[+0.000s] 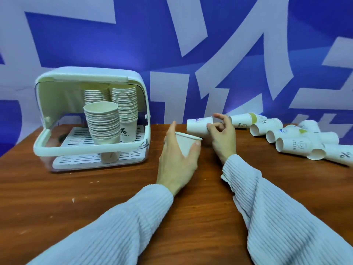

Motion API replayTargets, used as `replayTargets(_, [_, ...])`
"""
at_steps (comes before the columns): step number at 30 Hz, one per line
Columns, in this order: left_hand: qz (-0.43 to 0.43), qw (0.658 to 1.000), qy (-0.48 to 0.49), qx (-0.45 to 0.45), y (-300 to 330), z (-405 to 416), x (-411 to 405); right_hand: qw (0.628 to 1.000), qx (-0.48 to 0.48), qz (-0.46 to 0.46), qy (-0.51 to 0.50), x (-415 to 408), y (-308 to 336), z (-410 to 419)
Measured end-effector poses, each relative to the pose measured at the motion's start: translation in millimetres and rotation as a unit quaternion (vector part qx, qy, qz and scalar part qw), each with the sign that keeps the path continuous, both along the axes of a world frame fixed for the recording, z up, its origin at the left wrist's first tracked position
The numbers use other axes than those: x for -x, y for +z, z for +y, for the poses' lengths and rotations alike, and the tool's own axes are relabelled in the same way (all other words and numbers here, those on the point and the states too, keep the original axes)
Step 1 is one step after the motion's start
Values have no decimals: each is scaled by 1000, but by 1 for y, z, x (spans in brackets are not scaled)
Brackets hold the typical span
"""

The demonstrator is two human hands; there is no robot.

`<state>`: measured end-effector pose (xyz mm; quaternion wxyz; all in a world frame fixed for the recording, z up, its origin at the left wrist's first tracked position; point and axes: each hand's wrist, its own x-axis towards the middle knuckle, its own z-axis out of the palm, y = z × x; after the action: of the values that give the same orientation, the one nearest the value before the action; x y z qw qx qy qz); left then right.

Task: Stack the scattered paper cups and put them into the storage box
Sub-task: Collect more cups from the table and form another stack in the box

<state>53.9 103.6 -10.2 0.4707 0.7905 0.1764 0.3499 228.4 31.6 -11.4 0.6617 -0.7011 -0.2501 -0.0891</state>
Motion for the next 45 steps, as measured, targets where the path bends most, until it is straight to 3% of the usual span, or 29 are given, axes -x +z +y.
replayTargets(8, [-136, 975, 165, -62, 50, 40, 81, 992, -43, -92, 80, 103, 56, 28])
replayTargets(14, [-219, 947, 233, 5, 79, 87, 130, 970, -35, -216, 110, 152, 112, 81])
replayTargets(20, [-201, 940, 270, 50, 67, 123, 158, 921, 181, -318, 135, 165, 128, 135])
replayTargets(24, [-190, 947, 254, 56, 62, 135, 167, 861, 349, -304, 209, 170, 118, 145])
replayTargets(26, [-183, 950, 251, 41, 64, 141, 167, 890, 286, -311, 172, 170, 103, 143])
replayTargets(28, [-177, 954, 241, 17, 72, 145, 163, 952, 126, -262, 100, 172, 81, 132])
replayTargets(30, [-166, 959, 231, -8, 82, 151, 153, 976, 34, -209, 54, 175, 49, 121])
replayTargets(36, [-138, 956, 239, -101, 114, 160, 109, 994, 34, -94, 37, 168, -11, 101])
replayTargets(38, [-87, 959, 231, -138, 116, 161, 97, 994, 26, -104, 37, 166, -11, 99])
replayTargets(42, [99, 954, 204, -194, 85, 168, 90, 992, 46, -93, 73, 171, -14, 102])
replayTargets(45, [138, 952, 194, -195, 67, 169, 99, 988, 51, -116, 86, 176, -13, 104])
